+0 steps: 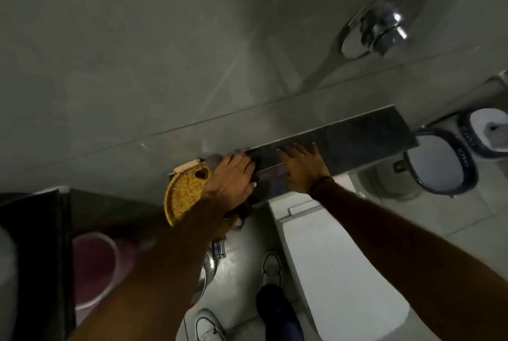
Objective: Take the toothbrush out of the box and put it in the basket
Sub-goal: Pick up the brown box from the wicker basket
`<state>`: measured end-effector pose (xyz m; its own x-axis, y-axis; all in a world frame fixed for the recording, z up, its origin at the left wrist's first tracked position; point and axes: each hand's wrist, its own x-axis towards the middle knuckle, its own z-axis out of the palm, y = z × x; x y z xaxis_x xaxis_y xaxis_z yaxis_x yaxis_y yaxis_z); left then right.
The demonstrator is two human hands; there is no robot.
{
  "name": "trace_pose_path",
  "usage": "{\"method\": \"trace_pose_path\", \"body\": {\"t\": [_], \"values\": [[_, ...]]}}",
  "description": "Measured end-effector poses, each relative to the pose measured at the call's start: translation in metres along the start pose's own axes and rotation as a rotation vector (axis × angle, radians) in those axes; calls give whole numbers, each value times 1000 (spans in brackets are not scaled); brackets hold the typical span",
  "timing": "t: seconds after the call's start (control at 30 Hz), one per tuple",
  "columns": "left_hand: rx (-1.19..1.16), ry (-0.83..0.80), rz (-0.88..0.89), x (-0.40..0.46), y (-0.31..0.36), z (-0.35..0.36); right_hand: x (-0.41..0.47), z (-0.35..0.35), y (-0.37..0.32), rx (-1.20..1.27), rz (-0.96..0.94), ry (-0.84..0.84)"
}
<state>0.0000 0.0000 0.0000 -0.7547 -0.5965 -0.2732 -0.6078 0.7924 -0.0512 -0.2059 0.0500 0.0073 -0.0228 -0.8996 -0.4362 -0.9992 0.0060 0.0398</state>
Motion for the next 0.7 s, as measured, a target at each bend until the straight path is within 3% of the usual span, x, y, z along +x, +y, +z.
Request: {"method": "trace_pose_path", "body": {"t": [0.2, 0.3, 0.37, 0.5, 0.7], "values": [[120, -101, -69, 46, 32, 37, 24, 40, 16, -49, -15, -25], [25, -50, -119, 46, 34, 46, 22, 43, 21, -2, -21, 25], [-252, 52, -176, 39, 31, 50, 17, 39, 24, 67, -3, 61], [-1236, 135, -452, 1, 21, 24, -8, 17, 16, 212, 23, 162], [-1638, 233, -611, -76, 2, -17, -48, -26, -32, 364, 28, 221]]}}
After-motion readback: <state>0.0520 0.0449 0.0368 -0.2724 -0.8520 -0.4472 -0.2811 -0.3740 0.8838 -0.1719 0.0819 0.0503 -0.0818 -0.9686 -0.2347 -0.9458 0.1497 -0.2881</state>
